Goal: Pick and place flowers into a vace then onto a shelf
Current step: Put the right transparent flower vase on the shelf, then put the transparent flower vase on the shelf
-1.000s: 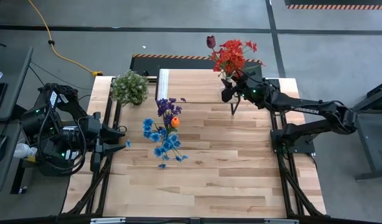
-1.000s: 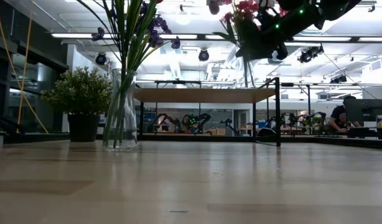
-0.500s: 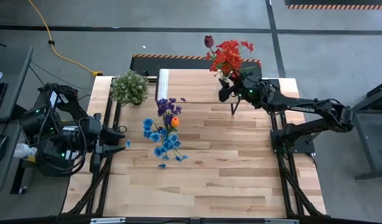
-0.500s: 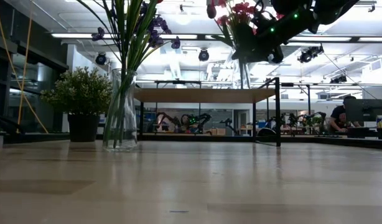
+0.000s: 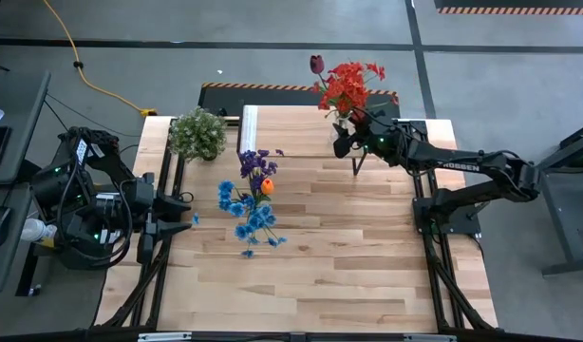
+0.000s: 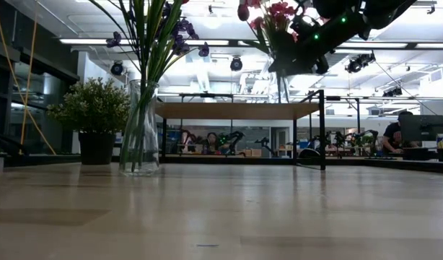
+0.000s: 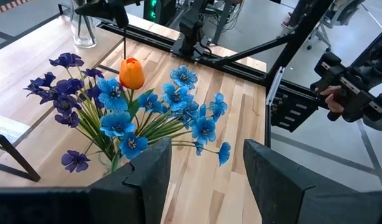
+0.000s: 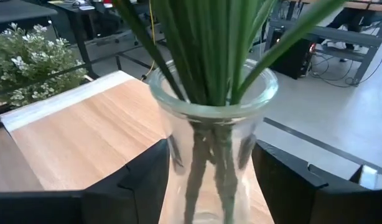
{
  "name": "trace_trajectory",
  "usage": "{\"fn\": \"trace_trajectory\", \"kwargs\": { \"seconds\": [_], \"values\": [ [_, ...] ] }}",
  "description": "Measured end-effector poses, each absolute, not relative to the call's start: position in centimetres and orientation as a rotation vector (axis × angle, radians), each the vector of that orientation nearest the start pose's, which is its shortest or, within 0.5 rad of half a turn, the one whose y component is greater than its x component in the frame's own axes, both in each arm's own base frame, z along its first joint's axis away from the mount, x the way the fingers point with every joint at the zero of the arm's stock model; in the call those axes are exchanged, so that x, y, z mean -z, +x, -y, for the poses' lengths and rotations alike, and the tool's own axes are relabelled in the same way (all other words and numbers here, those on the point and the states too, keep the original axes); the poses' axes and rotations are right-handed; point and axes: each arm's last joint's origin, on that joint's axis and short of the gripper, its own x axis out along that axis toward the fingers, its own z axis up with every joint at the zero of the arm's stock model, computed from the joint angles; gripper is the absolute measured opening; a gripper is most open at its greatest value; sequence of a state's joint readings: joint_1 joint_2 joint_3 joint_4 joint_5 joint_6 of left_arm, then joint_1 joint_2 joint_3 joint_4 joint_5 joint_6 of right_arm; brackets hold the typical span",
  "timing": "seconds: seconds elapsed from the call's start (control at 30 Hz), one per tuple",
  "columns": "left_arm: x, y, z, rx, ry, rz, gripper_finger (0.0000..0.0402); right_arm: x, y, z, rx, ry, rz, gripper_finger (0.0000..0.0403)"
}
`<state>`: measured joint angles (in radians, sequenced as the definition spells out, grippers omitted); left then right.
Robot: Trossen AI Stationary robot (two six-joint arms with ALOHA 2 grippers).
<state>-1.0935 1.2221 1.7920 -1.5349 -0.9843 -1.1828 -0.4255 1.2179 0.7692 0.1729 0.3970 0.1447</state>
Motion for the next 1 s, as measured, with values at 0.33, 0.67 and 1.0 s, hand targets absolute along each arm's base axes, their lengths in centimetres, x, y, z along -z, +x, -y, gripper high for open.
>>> {"fn": "trace_trajectory", "kwargs": {
  "seconds": [0.33, 0.67, 1.0],
  "values": [
    [-46.56, 9.10, 12.33, -0.187, -0.327, -0.447, 0.0232, -27.37, 23.77, 12.05, 0.848, 0.098, -0.238, 0.0252],
    [-46.58, 9.11, 12.31, -0.193, -0.325, -0.437, 0.0232, -27.35, 23.76, 12.05, 0.847, 0.098, -0.240, 0.0274],
    [-46.58, 9.11, 12.32, -0.193, -0.325, -0.438, 0.0232, -27.38, 23.77, 12.03, 0.844, 0.099, -0.238, 0.0298]
  ]
}}
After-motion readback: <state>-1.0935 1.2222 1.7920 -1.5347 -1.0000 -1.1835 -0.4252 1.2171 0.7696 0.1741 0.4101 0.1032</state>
